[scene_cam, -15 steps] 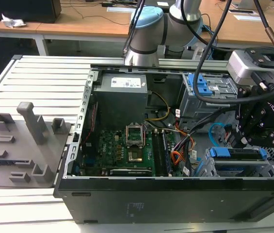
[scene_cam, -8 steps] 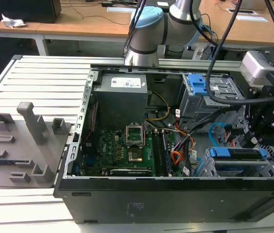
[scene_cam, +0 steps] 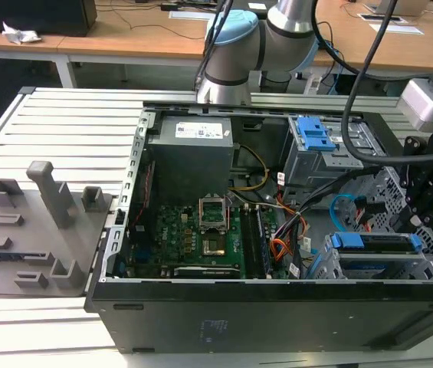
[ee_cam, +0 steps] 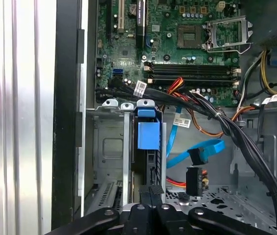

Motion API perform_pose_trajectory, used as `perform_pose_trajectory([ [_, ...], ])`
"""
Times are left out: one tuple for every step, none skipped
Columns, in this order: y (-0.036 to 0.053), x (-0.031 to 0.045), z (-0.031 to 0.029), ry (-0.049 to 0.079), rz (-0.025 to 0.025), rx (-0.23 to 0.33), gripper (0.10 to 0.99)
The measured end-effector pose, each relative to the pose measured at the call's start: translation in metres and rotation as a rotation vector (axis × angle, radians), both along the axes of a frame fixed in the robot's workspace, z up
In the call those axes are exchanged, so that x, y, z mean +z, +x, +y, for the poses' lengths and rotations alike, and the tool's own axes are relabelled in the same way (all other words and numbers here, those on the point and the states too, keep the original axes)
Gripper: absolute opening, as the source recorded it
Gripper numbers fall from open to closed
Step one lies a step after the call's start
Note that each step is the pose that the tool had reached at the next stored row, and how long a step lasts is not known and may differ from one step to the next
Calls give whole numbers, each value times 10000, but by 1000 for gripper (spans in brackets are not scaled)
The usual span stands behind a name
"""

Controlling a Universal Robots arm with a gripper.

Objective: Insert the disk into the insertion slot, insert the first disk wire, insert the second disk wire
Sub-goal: 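Insert the first disk wire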

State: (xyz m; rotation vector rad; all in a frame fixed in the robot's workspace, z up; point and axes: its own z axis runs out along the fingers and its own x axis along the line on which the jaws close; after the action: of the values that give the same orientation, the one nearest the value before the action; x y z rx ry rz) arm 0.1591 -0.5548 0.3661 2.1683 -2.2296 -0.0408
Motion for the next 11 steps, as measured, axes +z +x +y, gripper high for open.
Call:
perform_pose_trajectory([
  [0,13,4,3,0,0,106],
  [0,16,11,2,1,0,106],
  [0,16,19,2,0,0,106],
  [0,17,25,2,0,1,106],
  [0,17,39,1,0,0,106],
  [0,17,63,0,0,0,106],
  [0,17,96,1,0,0,106],
  [0,16,110,2,0,0,106],
  [0,16,135,3,1,0,106],
  [0,17,169,0,0,0,106],
  [0,17,184,1,1,0,106],
])
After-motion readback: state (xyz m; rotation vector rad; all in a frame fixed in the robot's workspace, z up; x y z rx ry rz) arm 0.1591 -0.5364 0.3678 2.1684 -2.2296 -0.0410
